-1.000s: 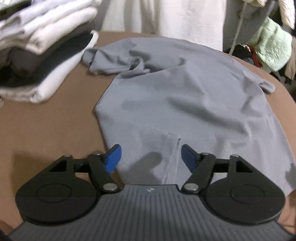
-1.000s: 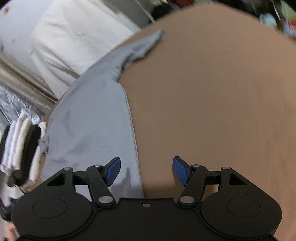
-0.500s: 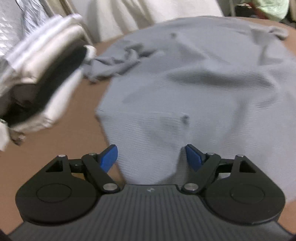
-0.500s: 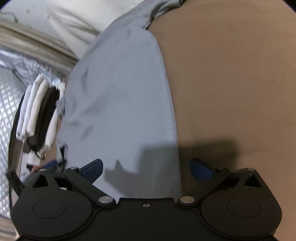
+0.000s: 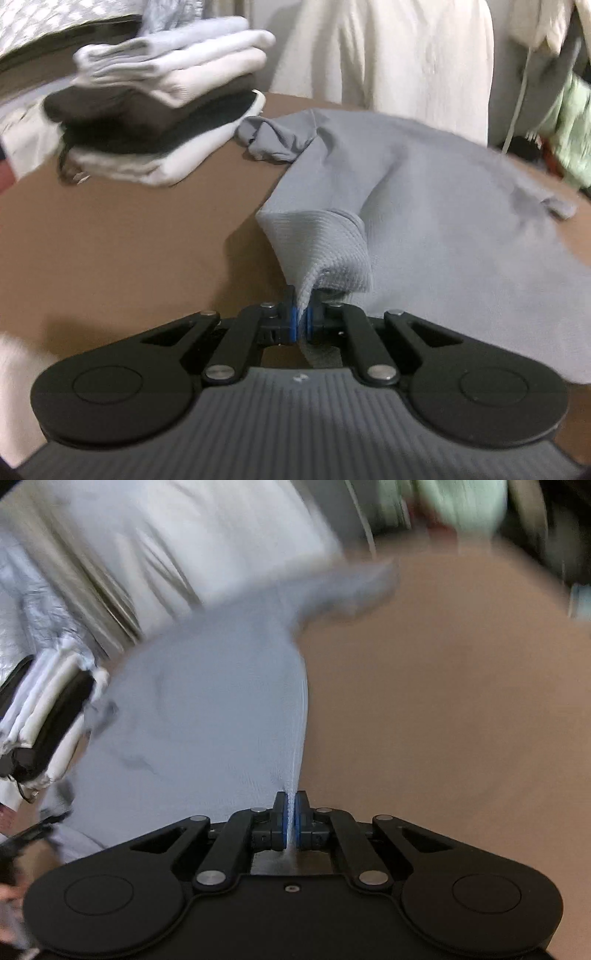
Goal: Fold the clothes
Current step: 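Grasp the shirt edge with the left gripper while the right gripper grasps the sleeve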
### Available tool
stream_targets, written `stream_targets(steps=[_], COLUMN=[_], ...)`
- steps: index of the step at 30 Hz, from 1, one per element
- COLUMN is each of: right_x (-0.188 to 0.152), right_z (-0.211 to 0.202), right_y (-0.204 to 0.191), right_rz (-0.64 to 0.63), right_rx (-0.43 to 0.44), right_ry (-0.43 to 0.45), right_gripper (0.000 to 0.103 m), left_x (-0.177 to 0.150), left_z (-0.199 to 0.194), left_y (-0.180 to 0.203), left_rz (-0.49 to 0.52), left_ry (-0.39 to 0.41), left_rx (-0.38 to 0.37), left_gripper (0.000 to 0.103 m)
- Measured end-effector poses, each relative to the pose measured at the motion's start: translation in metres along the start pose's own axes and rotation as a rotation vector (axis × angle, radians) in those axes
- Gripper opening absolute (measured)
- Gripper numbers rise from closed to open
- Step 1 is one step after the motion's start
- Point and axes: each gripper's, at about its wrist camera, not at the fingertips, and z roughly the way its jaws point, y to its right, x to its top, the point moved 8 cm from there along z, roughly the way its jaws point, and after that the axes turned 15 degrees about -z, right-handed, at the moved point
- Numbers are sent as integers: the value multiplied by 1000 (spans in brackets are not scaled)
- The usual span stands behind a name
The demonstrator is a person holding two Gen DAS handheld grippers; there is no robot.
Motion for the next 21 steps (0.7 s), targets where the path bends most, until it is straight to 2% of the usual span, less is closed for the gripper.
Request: stream_targets(steps=[2,3,5,7,8,9,10,11,12,16,17,18,19,21], right_x=[-1,-12,-38,-47,-45,-42,-40,-39,-40,-43,-44,-49,-55,-63], right_z=[-26,-21,-5,9,11,13,15,16,19,33,37,42,49,62], right_y=[10,20,41,57,59,59,56,53,49,29,27,35,35,25], right_rz=[-52,13,172,286,322,354,364,371,359,301,313,346,382,350], right_rx=[-118,-94,-19,39,77,117,144,170,169,144,143,156,181,192], right_ry=[37,6,-74,-114,-102,-85,-76,-67,-83,-160,-176,-198,-233,-290], right_gripper=[0,0,1,9,10,14,20,39,54,62,70,84,90,92], left_x=[-17,-26,-32,-33,-32,-31,-30,-29,-28,-28,-29,-29,-29,-31], left_z=[-1,7,23,30,33,33,33,33,32,34,36,39,43,44], left_y=[-6,-7,-10,-16,-19,-21,-23,-27,-30,-39,-40,-40,-38,-34], left_rz=[36,49,11,-79,-111,-115,-116,-122,-144,-213,-214,-201,-188,-147], left_ry=[-43,-99,-189,-213,-216,-213,-209,-198,-189,-180,-184,-183,-183,-177], left_rx=[35,49,79,99,106,114,122,133,145,175,177,180,183,194], left_gripper=[4,4,6,12,21,34,43,62,71,73,73,74,75,78])
